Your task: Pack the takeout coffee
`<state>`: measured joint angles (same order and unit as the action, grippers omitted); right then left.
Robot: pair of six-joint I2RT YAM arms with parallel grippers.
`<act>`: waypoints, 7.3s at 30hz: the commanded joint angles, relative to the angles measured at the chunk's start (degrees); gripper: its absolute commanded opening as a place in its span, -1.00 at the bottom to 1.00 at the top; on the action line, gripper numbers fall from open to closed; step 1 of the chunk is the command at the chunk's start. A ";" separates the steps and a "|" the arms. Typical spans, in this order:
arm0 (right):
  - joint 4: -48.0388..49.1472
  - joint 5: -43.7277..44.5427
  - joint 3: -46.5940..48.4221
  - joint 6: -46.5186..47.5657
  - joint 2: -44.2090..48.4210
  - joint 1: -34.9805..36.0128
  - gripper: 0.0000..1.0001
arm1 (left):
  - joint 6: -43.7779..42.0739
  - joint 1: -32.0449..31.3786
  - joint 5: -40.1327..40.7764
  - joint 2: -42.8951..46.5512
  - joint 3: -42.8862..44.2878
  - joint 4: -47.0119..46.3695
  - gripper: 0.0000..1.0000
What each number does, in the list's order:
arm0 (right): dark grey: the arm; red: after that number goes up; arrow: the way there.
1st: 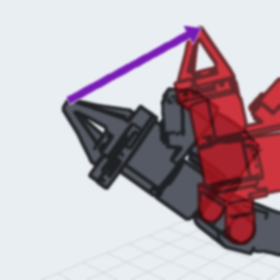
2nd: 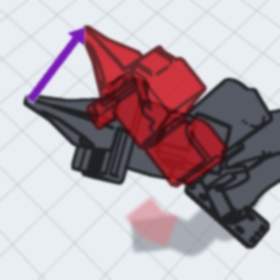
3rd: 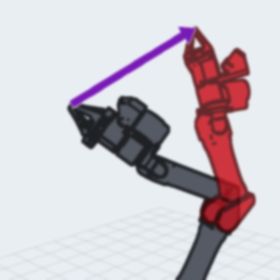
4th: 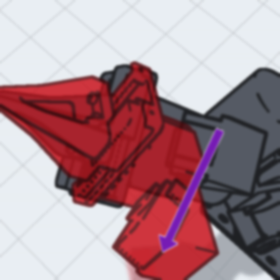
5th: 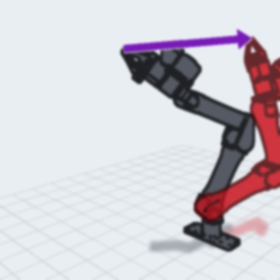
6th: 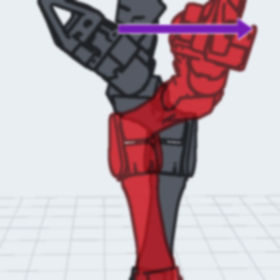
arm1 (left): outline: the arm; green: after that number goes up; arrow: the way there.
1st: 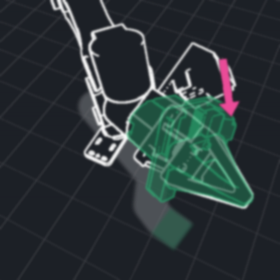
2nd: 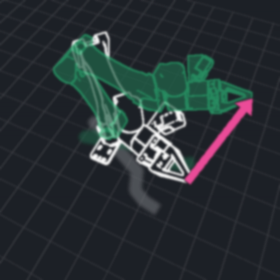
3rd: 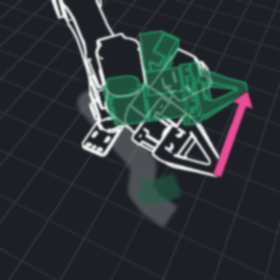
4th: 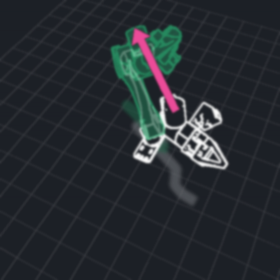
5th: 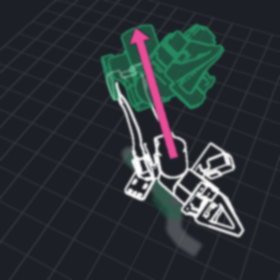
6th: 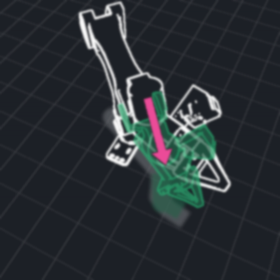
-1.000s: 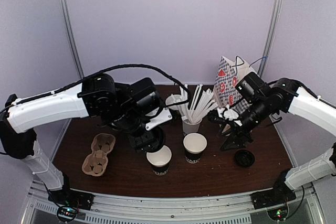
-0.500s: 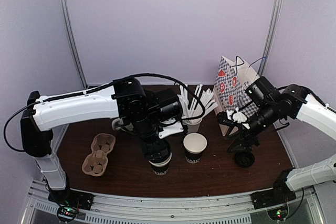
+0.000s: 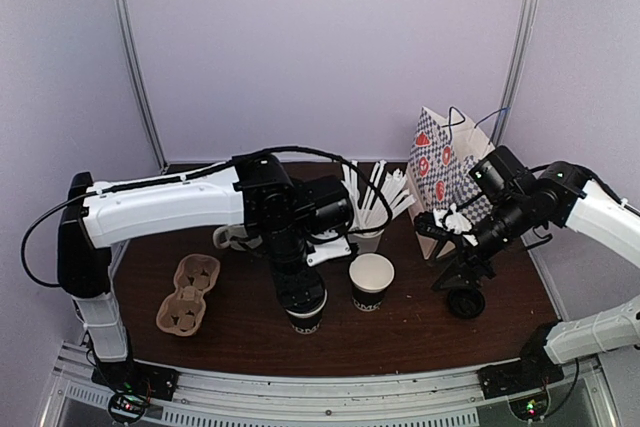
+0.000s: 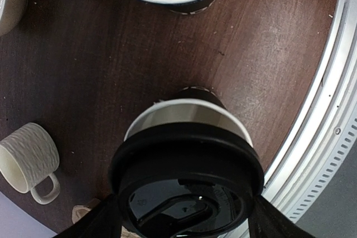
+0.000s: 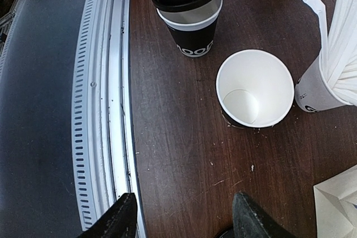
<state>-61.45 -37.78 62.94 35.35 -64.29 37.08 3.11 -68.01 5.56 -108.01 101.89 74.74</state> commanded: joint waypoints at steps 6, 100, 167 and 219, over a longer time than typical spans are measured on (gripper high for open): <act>0.85 -1.42 -1.31 -0.55 1.45 -0.78 0.23 | -0.55 0.62 -1.04 -1.96 2.07 -0.88 0.60; 14.10 1.59 23.67 -35.35 -41.61 16.97 -0.71 | 51.25 19.67 -26.17 32.64 -57.22 -58.55 -0.14; 11.57 5.25 25.60 -38.11 -52.40 16.31 -0.51 | 49.38 18.27 -19.94 22.71 -65.26 -55.68 -0.27; 10.74 -5.72 28.77 -31.32 -47.19 15.13 -0.32 | 33.04 15.71 -15.62 28.91 -49.07 -51.86 0.21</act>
<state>-50.41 -42.68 90.45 3.27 -110.96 52.58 36.01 -52.12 -11.33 -79.68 54.13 23.38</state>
